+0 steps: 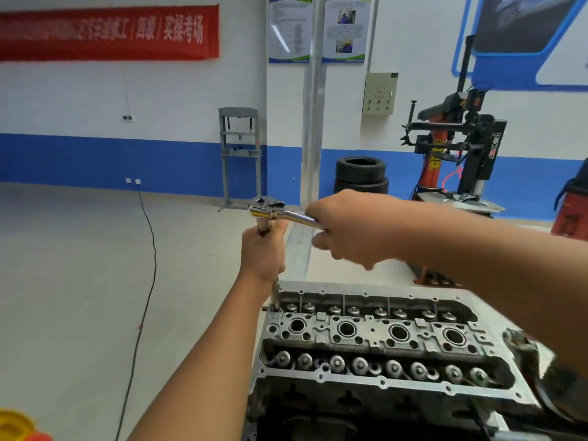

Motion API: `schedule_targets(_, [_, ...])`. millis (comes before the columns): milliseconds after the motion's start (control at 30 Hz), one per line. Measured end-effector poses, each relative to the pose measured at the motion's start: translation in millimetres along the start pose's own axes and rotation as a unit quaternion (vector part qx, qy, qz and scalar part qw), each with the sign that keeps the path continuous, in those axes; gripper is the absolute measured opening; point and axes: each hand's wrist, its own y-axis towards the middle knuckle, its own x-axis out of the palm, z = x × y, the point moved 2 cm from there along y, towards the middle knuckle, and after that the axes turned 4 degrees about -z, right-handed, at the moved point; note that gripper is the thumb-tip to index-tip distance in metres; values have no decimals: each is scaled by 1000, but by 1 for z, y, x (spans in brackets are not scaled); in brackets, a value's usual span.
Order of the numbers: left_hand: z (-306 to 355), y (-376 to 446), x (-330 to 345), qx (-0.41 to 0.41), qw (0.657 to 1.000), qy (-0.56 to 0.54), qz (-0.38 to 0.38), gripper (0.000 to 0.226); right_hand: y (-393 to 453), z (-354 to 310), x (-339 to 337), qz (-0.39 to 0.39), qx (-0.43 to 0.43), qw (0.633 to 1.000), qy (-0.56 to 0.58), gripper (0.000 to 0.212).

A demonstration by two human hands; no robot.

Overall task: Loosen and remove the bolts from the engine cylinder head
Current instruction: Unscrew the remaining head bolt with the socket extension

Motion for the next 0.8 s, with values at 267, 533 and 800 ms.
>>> schedule_targets(267, [7, -14, -4, 5, 999, -7, -36, 62, 24, 16, 1, 133, 79, 987, -30, 15])
schedule_targets(533, [3, -7, -2, -5, 998, -20, 66, 33, 6, -35, -18, -18, 46, 978, 202, 4])
schedule_targets(800, [12, -20, -3, -14, 999, 35, -31, 47, 22, -3, -18, 120, 100, 987, -45, 21])
